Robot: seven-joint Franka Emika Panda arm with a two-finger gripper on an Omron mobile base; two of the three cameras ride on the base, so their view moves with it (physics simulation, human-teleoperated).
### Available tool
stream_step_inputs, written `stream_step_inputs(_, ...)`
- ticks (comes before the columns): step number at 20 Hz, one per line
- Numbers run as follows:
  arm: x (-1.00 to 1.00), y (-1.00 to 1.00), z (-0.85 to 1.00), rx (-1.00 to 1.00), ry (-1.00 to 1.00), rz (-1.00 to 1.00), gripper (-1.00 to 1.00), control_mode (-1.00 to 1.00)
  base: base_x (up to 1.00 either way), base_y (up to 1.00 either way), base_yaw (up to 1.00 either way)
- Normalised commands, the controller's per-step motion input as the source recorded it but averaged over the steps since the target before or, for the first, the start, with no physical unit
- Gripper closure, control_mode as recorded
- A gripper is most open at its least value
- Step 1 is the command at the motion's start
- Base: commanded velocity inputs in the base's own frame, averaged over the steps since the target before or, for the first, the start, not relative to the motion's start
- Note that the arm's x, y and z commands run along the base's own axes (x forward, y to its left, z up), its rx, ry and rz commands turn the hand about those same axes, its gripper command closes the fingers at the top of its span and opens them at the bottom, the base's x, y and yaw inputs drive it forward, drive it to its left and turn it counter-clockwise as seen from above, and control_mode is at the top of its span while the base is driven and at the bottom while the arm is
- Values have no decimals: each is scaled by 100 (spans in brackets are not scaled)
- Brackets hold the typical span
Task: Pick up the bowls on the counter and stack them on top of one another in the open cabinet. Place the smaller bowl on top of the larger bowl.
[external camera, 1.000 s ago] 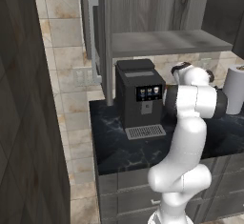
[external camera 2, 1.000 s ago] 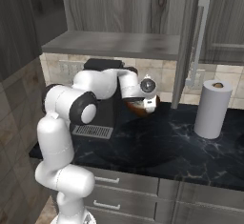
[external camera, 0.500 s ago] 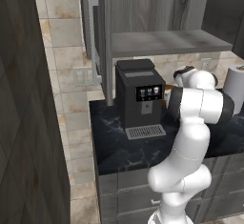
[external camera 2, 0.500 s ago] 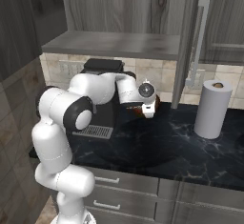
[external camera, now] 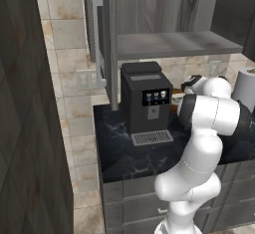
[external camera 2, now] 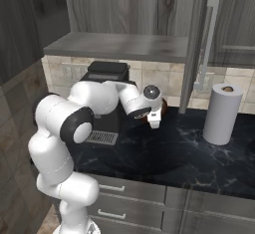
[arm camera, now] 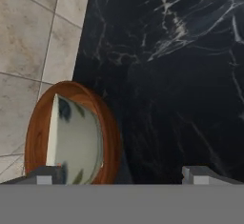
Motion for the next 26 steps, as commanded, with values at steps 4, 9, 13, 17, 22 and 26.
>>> stream_step_inputs(4,-26,0,0,5,8,0,-100,-100,0,0,0)
stream_step_inputs(9,-13,0,-8,14,1,0,-100,-100,0,0,0)
stream_step_inputs(13,-8,0,-21,18,-1,1,-100,-100,0,0,0)
stream_step_inputs(17,-7,0,-26,14,-3,2,-100,-100,0,0,0)
stream_step_inputs(22,-1,2,-25,8,-2,1,-100,-100,0,0,0)
stream_step_inputs(26,0,9,-22,3,-1,0,-100,-100,0,0,0)
